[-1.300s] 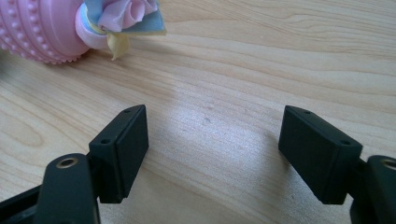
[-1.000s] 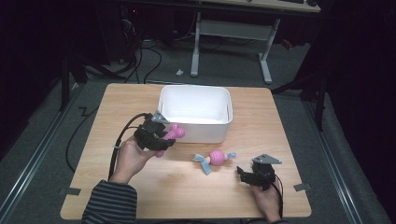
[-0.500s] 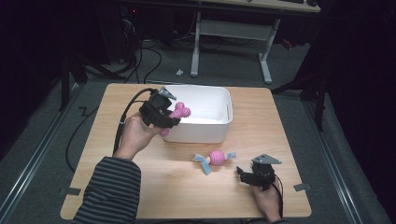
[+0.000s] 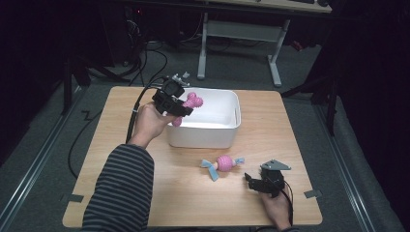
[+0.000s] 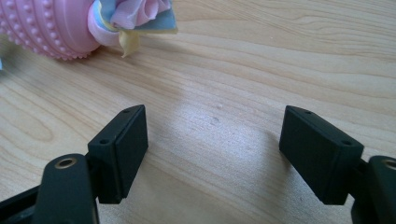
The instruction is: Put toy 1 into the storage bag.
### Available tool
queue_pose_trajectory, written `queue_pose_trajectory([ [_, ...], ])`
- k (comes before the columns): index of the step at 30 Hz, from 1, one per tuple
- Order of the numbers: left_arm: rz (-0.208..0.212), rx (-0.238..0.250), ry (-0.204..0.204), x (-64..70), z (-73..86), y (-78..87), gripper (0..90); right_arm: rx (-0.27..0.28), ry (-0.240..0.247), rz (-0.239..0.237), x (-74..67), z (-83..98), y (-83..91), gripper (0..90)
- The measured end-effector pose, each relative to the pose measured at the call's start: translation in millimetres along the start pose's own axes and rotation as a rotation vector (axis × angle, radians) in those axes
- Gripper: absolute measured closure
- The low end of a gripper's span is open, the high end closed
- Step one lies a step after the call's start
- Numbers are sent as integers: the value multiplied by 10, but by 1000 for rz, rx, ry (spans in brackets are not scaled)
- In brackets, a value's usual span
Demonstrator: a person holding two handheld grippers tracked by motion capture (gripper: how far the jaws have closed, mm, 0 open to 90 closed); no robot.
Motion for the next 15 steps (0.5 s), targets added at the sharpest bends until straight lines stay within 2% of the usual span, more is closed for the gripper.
queue_pose_trajectory([
  [10, -20, -19, 12, -78, -85, -214, 592, -1, -2, -2, -5, 1, 1, 237],
  [12, -31, -29, 3, -94, -87, -261, 592, 0, -2, -2, -5, 0, 0, 237],
  [13, -64, -47, -26, -114, -82, -298, 592, 0, -2, -2, -5, 0, 0, 237],
  [15, -68, -62, -42, -109, -69, -355, 591, 1, 0, -2, -4, -1, 0, 237],
])
Point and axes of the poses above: each handheld gripper's, and its own axes: y roughly backward along the jaws, z roughly out of its underside, x roughly to its right, the point moved 9 cm from there along -y, roughly forward along the jaws, and after that the axes turned 8 degrees about x, right-handed, at the moved point
